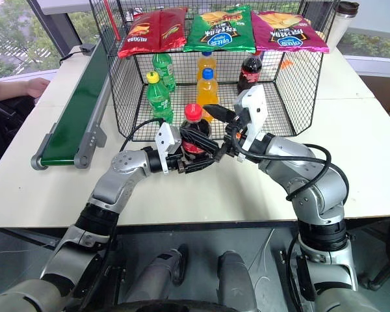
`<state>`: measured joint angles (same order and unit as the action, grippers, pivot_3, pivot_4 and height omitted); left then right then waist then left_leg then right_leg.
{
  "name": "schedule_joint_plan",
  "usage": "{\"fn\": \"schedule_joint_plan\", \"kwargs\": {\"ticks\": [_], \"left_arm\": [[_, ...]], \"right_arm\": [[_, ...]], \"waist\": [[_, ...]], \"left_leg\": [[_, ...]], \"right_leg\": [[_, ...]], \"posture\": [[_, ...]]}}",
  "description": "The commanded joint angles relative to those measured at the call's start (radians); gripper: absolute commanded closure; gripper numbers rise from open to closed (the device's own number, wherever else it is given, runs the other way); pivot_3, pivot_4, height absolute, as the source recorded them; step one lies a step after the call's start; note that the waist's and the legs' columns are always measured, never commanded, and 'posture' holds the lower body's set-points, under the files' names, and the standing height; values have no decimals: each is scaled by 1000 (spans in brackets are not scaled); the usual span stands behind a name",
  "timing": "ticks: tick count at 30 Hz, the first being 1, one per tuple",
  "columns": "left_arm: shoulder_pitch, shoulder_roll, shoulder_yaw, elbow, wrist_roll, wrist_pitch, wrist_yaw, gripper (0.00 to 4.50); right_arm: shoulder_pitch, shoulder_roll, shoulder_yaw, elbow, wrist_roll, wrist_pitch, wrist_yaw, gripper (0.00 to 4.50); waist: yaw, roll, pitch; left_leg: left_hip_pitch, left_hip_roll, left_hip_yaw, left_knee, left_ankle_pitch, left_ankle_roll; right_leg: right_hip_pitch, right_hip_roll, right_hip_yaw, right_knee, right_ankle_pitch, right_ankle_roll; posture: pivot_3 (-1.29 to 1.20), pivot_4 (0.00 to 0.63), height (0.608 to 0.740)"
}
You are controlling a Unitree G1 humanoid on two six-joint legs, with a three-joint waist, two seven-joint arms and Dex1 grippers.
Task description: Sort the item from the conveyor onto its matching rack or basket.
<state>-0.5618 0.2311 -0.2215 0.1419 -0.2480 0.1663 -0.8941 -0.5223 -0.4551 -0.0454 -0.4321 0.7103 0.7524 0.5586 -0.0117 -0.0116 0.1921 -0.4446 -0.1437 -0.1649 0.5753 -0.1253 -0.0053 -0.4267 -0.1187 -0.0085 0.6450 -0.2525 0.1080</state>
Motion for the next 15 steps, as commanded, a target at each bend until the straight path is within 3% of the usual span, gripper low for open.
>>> {"fn": "schedule_joint_plan", "kwargs": {"ticks": [1,6,7,15], "left_arm": [[-34,-6,11,-57,-11,-23,-7,1488],[-36,-13,8,-63,-10,-18,0,1488],[-36,-14,8,-65,-10,-16,2,1488],[-25,-15,8,-72,-2,-21,9,1488]], "right_arm": [[-33,-10,3,12,-24,-26,8,984],[-35,-7,15,21,-29,-28,26,3187],[-35,-6,16,22,-32,-29,27,3368],[-40,2,21,26,-58,-43,14,3367]], "waist": [[0,0,0],[0,0,0],[0,0,0],[0,0,0]], "left_leg": [[0,0,0,0,0,0],[0,0,0,0,0,0],[0,0,0,0,0,0],[0,0,0,0,0,0]], "right_leg": [[0,0,0,0,0,0],[0,0,0,0,0,0],[0,0,0,0,0,0],[0,0,0,0,0,0]], "posture": [[0,150,738],[0,150,738],[0,150,738],[0,150,738]]}}
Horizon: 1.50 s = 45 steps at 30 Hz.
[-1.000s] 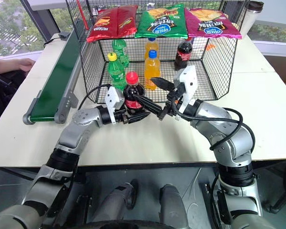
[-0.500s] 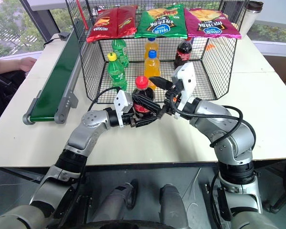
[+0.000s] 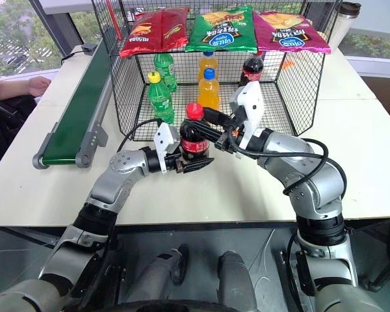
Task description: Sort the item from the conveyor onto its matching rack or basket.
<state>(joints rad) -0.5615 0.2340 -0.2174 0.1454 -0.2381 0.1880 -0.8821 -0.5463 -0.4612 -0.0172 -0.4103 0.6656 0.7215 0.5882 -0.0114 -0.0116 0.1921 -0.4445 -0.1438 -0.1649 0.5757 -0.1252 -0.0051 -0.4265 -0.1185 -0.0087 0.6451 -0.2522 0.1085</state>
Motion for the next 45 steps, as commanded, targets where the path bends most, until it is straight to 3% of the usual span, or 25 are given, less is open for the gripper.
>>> {"fn": "schedule_joint_plan", "kwargs": {"ticks": [1,3,11,20,31,45], "left_arm": [[-26,-22,8,-73,-19,-37,-2,988],[-26,-20,9,-77,-37,-21,-21,22],[-14,4,5,-102,-26,16,-27,22],[108,158,62,-267,-45,118,-23,22],[173,44,123,-332,-16,130,260,22],[161,10,101,-313,4,112,311,22]], "right_arm": [[-16,9,-7,5,-17,-14,-18,3367],[-17,12,-6,5,-21,-16,-22,3367],[-27,20,-17,8,-28,-15,-38,3367],[-101,3,-82,149,-115,-86,-112,3367],[-268,36,-110,509,-328,-322,-244,3367],[-366,82,-112,823,-439,-566,-276,3367]], "waist": [[0,0,0],[0,0,0],[0,0,0],[1,0,0],[-4,0,0],[-3,1,0]], "left_leg": [[0,0,0,0,0,0],[0,0,0,0,0,0],[0,0,0,0,0,0],[1,0,0,0,0,0],[1,-1,1,0,0,0],[1,-1,2,0,0,0]], "right_leg": [[0,0,0,0,0,0],[0,0,0,0,0,0],[0,0,0,0,0,0],[0,0,0,1,0,-1],[0,0,1,1,1,1],[0,1,1,2,1,1]], "posture": [[0,150,738],[0,150,738],[0,150,738],[0,150,738],[0,150,738],[0,150,738]]}}
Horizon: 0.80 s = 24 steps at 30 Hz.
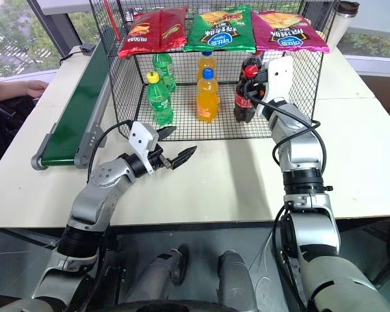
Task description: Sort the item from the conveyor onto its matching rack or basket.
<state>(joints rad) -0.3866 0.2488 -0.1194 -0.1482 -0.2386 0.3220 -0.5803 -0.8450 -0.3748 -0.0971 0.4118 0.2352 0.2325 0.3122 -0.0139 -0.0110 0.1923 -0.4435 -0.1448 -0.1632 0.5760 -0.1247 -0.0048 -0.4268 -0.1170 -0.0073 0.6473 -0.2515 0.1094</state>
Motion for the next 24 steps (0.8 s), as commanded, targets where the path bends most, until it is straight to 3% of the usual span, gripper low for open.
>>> {"fn": "schedule_joint_plan", "kwargs": {"ticks": [1,16,17,22,24], "left_arm": [[-15,-5,2,-19,5,-24,11,22],[-26,-16,-7,-11,16,-39,17,22],[-26,-15,-7,-10,16,-40,16,0],[-25,-12,-5,-6,17,-42,17,0],[-24,-11,-4,-5,17,-42,17,0]], "right_arm": [[-71,-3,-32,19,-13,-92,0,3367],[-110,-11,-51,214,-35,-215,18,3367],[-109,-11,-53,214,-34,-212,24,2310],[-99,-11,-52,202,-44,-208,33,51],[-93,-12,-51,186,-45,-200,35,51]], "waist": [[0,0,0],[-1,0,0],[-2,0,0],[-2,0,0],[-1,0,0]], "left_leg": [[0,0,0,0,0,0],[1,0,1,0,0,0],[1,0,1,0,0,0],[1,0,1,0,0,0],[1,0,1,0,0,0]], "right_leg": [[0,0,0,0,0,0],[0,0,1,0,0,0],[0,0,1,0,0,0],[0,1,1,1,0,0],[0,1,2,1,0,0]], "posture": [[0,150,738],[0,150,738],[0,150,738],[0,150,738],[0,150,738]]}}
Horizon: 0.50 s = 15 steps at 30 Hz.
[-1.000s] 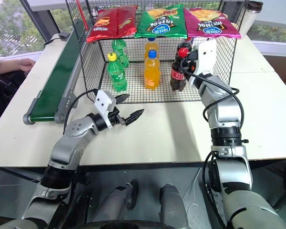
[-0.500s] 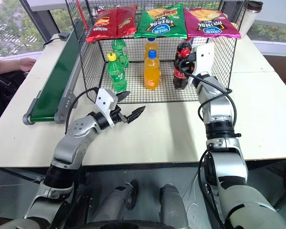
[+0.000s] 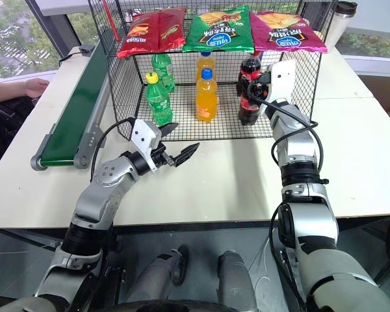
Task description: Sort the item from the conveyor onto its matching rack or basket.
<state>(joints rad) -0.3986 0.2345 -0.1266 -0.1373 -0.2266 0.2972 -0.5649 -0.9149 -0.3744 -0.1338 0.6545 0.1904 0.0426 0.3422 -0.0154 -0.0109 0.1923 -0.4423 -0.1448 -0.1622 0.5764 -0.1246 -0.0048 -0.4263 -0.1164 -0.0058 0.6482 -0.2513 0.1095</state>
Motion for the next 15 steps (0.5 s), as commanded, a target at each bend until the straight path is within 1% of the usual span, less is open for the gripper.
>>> {"fn": "schedule_joint_plan", "kwargs": {"ticks": [1,6,12,15], "left_arm": [[-11,4,3,-15,5,-18,2,0],[-8,9,7,-10,7,-20,3,0],[-2,19,21,2,13,-25,18,0],[24,7,48,-10,-26,-3,27,0]], "right_arm": [[-18,-13,-14,-70,1,-3,7,51],[34,-32,-8,-173,1,56,23,51],[207,-94,-19,-474,50,254,75,51],[294,-52,-61,-585,126,371,42,51]], "waist": [[0,0,0],[1,0,0],[5,0,0],[0,1,0]], "left_leg": [[0,0,0,0,0,0],[0,0,0,0,0,0],[0,0,0,0,0,0],[0,0,0,0,0,0]], "right_leg": [[0,0,0,0,0,0],[0,0,0,0,0,0],[0,0,0,0,0,0],[0,-1,1,0,0,0]], "posture": [[0,150,738],[0,150,738],[0,150,738],[0,150,738]]}}
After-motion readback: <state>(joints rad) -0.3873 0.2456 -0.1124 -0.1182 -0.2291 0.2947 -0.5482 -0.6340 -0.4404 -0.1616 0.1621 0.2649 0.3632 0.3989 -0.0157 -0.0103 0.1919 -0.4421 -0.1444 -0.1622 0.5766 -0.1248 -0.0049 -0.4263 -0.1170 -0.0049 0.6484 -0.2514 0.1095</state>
